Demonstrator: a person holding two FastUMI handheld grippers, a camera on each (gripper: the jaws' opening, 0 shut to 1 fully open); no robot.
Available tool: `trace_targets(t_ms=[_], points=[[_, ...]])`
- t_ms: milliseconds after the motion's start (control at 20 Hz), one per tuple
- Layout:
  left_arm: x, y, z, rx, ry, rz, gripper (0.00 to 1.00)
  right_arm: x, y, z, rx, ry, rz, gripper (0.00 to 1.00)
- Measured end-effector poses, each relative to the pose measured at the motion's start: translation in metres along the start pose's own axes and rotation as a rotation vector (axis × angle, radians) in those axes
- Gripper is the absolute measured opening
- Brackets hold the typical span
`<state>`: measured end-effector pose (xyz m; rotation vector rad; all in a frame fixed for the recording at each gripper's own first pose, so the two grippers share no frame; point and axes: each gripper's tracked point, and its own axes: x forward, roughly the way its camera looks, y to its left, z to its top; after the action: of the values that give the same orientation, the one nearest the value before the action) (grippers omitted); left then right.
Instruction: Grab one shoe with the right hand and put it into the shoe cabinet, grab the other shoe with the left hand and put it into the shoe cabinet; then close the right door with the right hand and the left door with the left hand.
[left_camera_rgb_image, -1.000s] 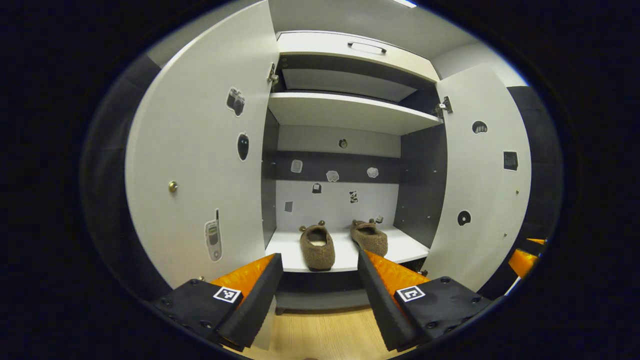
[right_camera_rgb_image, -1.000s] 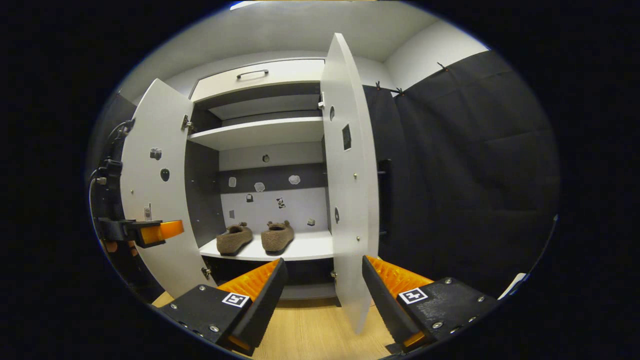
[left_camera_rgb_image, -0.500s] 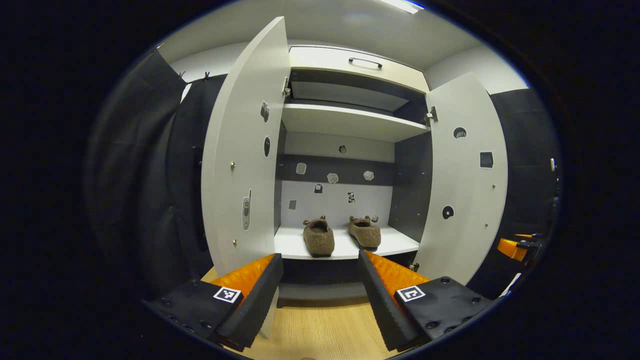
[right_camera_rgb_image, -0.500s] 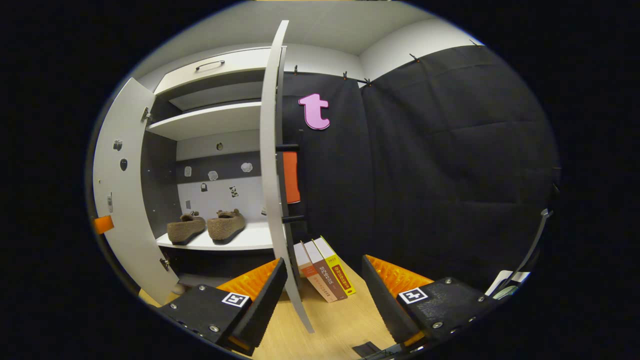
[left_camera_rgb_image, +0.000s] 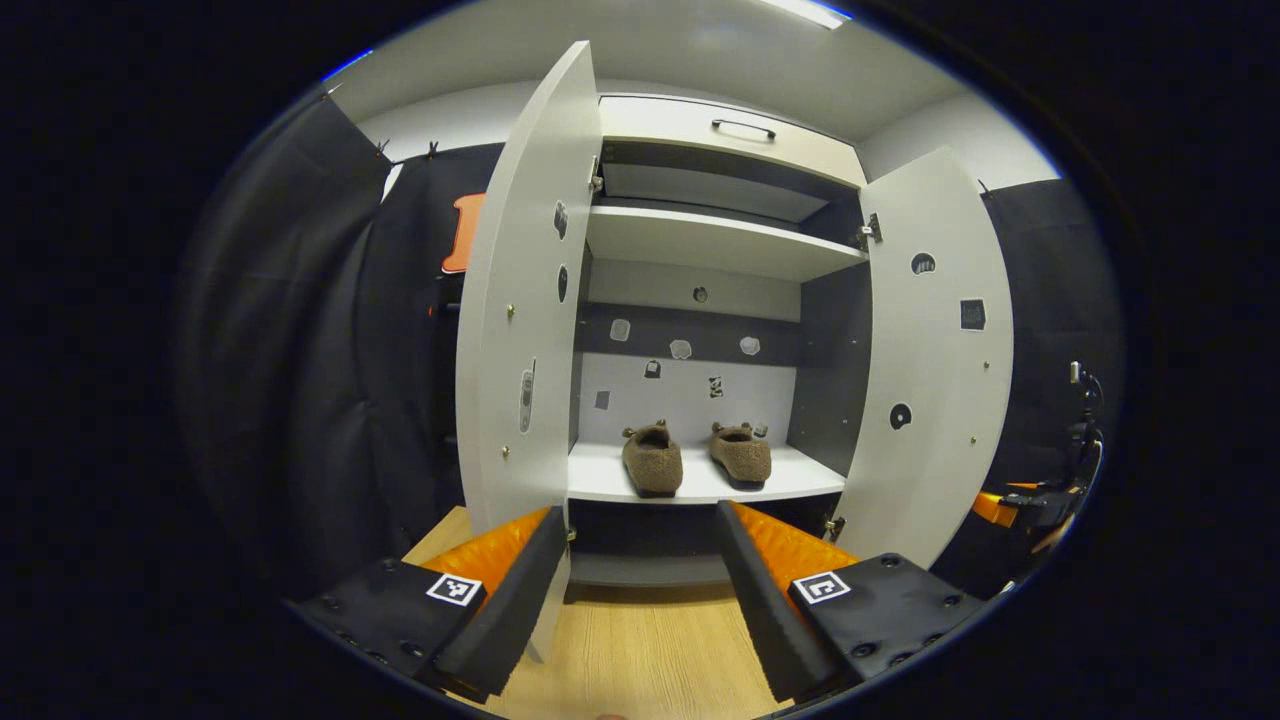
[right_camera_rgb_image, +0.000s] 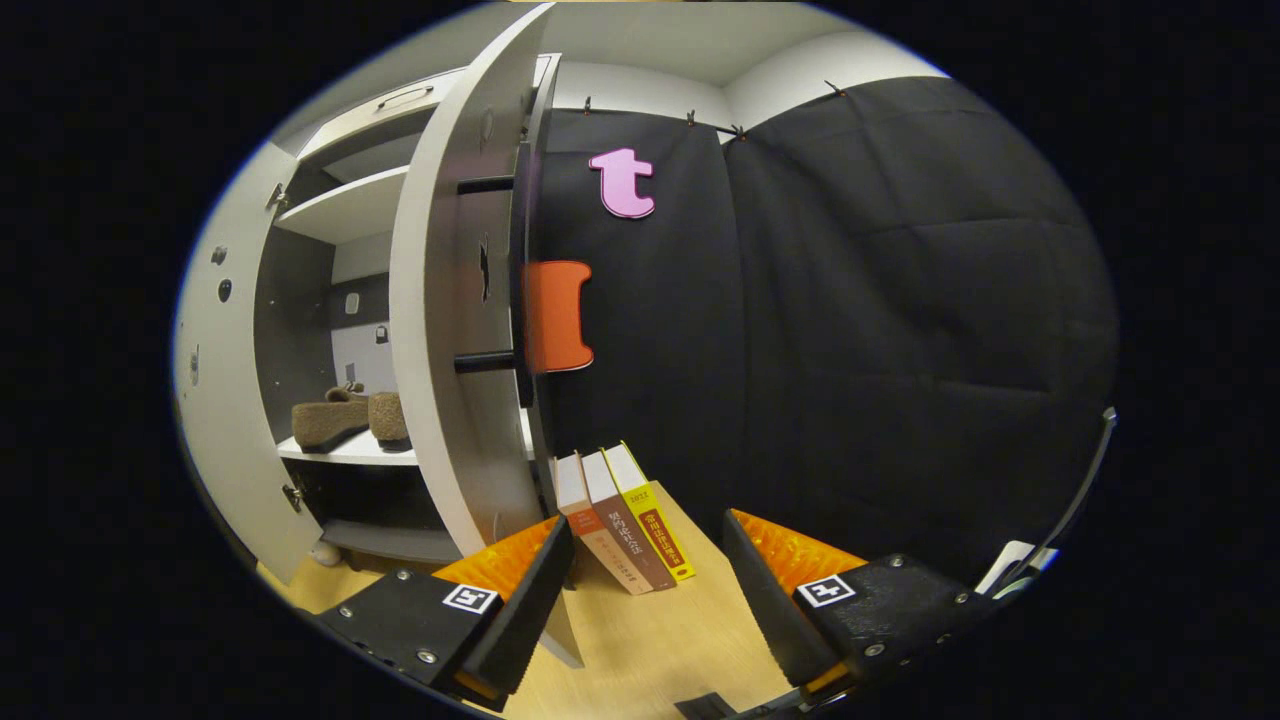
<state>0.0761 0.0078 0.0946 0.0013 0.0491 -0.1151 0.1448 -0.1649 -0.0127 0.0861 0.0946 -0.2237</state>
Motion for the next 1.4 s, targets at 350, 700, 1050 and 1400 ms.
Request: trace_targets(t_ms=[350,700,1050,1400], points=[[-0.010,0.002,0.006,0.007,-0.005,0.002,0.95,0.005,0.014,-0.002,0.023,-0.003,0.055,0.92],[-0.017,0.016,0.010,0.011,-0.024,0.025,0.97,-0.006,0.038,-0.001,-0.021,-0.019,0.076,0.90],[-0.013,0.016,0.009,-0.016,-0.018,0.009,0.95,-0.019,0.071,-0.007,-0.036,-0.010,0.139,0.89],[-0.017,0.022,0.005,-0.022,-0.007,0.016,0.95,-0.018,0.109,-0.011,-0.007,0.006,0.211,0.90]])
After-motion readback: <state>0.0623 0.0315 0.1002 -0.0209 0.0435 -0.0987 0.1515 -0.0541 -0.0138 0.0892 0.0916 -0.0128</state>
